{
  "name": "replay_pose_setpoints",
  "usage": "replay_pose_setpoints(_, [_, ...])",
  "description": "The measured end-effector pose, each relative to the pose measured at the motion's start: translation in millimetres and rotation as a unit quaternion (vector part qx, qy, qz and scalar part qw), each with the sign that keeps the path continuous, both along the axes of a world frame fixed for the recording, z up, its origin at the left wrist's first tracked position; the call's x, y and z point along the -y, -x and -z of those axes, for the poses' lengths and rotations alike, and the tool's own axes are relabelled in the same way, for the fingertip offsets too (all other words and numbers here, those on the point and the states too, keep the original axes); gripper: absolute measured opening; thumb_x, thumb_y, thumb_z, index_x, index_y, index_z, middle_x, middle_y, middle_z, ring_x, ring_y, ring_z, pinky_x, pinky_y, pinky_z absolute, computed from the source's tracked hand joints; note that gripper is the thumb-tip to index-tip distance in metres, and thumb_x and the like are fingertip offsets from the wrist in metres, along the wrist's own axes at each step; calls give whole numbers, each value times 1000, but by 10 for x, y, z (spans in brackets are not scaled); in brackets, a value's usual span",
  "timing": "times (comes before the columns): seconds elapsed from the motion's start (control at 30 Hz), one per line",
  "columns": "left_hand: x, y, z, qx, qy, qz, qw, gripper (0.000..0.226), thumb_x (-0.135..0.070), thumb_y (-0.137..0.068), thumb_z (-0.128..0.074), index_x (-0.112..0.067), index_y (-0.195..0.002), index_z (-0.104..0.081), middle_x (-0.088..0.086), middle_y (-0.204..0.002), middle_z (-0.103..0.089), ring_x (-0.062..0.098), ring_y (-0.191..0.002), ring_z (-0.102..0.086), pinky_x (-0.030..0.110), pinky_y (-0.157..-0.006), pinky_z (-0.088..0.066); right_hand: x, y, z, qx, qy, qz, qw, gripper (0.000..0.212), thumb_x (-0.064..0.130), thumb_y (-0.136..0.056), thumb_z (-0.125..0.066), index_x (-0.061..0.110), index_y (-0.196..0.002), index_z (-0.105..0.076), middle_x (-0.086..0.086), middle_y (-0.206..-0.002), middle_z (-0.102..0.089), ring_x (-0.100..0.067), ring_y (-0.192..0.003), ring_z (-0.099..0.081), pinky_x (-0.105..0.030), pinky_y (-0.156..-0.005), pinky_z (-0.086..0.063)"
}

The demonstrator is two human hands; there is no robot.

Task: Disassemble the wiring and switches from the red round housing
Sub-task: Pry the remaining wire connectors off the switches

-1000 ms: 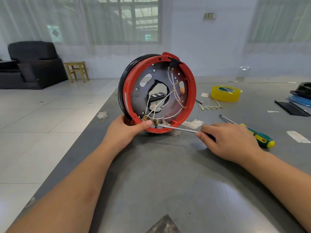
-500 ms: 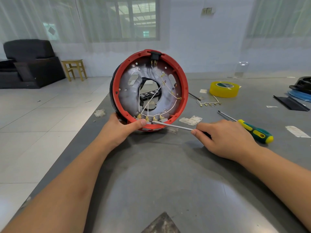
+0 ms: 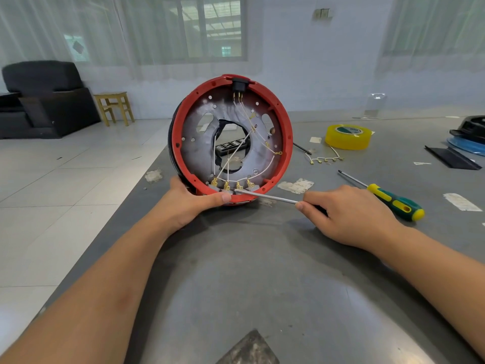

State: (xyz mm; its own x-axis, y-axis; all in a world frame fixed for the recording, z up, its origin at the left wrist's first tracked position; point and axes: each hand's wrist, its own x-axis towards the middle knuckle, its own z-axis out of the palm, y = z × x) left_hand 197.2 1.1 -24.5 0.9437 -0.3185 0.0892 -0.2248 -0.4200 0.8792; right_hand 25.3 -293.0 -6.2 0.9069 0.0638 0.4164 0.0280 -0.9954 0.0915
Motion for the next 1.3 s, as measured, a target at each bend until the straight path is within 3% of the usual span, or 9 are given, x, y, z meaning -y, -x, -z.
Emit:
replay_pose_setpoints(0.33, [45, 170, 18, 28, 30, 6, 999, 120, -76, -37, -90, -36, -133, -30, -18, -126, -59, -3, -107, -58, 13, -77, -42, 0, -13, -2, -30, -15, 0, 999, 54, 72, -94, -14, 36, -87, -53, 12, -63, -54, -6, -61, -53, -36, -54, -53])
replay_pose_setpoints(0.43, [30, 177, 24, 39, 22, 5, 999, 118, -78, -39, -90, -38, -133, -31, -14, -131, -59, 11, -115, -61, 19, -83, -46, -20, -17, -19, -36, -9, -2, 999, 53, 72, -93, -13, 37, -87, -52, 12, -64, -55, -7, -61, -54, -35, -53, -53])
replay_pose_setpoints(0.5, [29, 161, 27, 35, 19, 6, 999, 115, -75, -44, -93, -33, -135, -37, -4, -127, -66, 24, -106, -69, 36, -84, -58, -30, -14, -17, -37, -9, -2, 999, 52, 71, -95, -15, 36, -86, -51, 11, -64, -55, -7, -61, -53, -36, -54, -53])
replay_pose_setpoints(0.57, [31, 161, 12, 29, 22, 13, 999, 113, -71, -47, -96, -26, -136, -43, 8, -117, -71, 24, -74, -70, 40, -63, -59, -30, -8, -21, -37, -8, -1, 999, 50, 70, -96, -17, 36, -85, -52, 11, -64, -55, -7, -62, -53, -36, -54, -53])
replay_pose_setpoints(0.63, [28, 159, -3, 28, 19, 14, 999, 115, -72, -47, -96, -26, -139, -44, 11, -114, -72, 23, -66, -67, 38, -55, -56, -35, -2, -35, -41, -9, -1, 999, 50, 69, -95, -17, 36, -85, -53, 11, -64, -55, -6, -62, -54, -36, -54, -53])
replay_pose_setpoints(0.73, [25, 139, 11, 32, 20, 6, 999, 120, -71, -48, -96, -31, -146, -40, 6, -126, -70, 51, -112, -65, 62, -90, -57, -47, 4, -52, -47, -13, -2, 999, 49, 69, -96, -18, 36, -85, -53, 11, -65, -56, -8, -62, -55, -36, -55, -54])
replay_pose_setpoints(0.87, [20, 150, 14, 42, 28, 11, 999, 128, -73, -43, -94, -31, -150, -37, -9, -138, -63, 24, -126, -62, 50, -113, -50, -55, 10, -74, -55, -20, -3, 998, 48, 69, -95, -18, 37, -84, -52, 11, -63, -54, -7, -61, -54, -34, -54, -52])
replay_pose_setpoints(0.97, [10, 157, 14, 39, 33, 16, 999, 130, -71, -41, -95, -31, -150, -37, -12, -139, -62, 14, -128, -61, 44, -115, -47, -52, 14, -93, -62, -29, -8, 998, 51, 71, -92, -17, 35, -81, -52, 11, -61, -53, -8, -61, -55, -34, -54, -52])
replay_pose_setpoints(1.3, [18, 174, 12, 54, 40, 39, 997, 129, -63, -47, -97, -28, -153, -34, -12, -143, -59, 13, -132, -58, 39, -116, -45, -24, 0, -85, -95, -64, -11, 993, 57, 73, -91, -20, 32, -82, -59, 8, -61, -58, -9, -63, -57, -39, -59, -55])
